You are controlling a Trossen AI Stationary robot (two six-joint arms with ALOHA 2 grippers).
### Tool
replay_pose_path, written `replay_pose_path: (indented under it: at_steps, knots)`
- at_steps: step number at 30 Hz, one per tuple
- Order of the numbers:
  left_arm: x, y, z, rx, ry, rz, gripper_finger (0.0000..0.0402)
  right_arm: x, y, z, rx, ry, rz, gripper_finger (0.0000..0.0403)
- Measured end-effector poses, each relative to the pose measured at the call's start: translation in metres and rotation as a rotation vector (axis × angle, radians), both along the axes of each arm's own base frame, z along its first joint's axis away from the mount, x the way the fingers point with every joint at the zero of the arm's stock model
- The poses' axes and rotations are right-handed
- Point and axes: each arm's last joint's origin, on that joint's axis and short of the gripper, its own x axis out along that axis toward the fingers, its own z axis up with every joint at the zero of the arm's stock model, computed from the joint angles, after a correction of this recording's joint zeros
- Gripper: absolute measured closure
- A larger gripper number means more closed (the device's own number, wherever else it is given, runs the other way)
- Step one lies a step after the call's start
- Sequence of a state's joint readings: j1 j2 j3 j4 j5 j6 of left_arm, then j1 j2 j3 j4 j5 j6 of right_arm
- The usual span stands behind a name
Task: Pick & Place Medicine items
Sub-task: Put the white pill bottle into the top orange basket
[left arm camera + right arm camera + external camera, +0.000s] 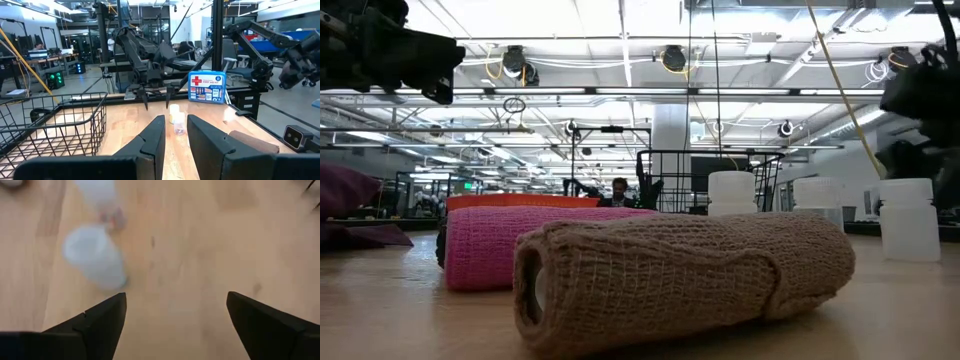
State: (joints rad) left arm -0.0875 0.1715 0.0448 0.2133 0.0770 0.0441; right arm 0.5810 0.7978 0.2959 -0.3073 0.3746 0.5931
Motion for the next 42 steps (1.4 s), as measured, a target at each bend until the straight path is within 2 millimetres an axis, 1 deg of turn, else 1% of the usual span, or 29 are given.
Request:
replay_pose_path:
  at_steps: [3,16,20,23,28,36,42]
  knots:
    - [0.0,0.0,0.0,0.0,0.001,0.0,0.0309,0.005,0.007,-0.005,0.061,-0.012,0.003,0.0084]
    - [0.0,0.0,0.0,0.0,0.001,0.0,0.0309,0.024,0.034,-0.029,0.063,-0.045,0.077,0.0087]
    - [0.0,0.0,0.0,0.0,0.001,0.0,0.0309,0.028,0.038,-0.036,0.045,-0.047,0.088,0.0088]
    - [0.0,0.0,0.0,0.0,0.001,0.0,0.0309,0.03,0.038,-0.039,0.023,-0.064,0.054,0.0093]
    - [0.0,0.0,0.0,0.0,0.0,0.0,0.0309,0.035,0.04,-0.041,0.001,-0.109,0.046,0.0119]
    - [0.0,0.0,0.0,0.0,0.001,0.0,0.0309,0.037,0.041,-0.048,-0.035,-0.104,0.047,0.0163]
    - [0.0,0.0,0.0,0.0,0.0,0.0,0.0309,0.038,0.042,-0.046,-0.022,-0.132,0.05,0.0217]
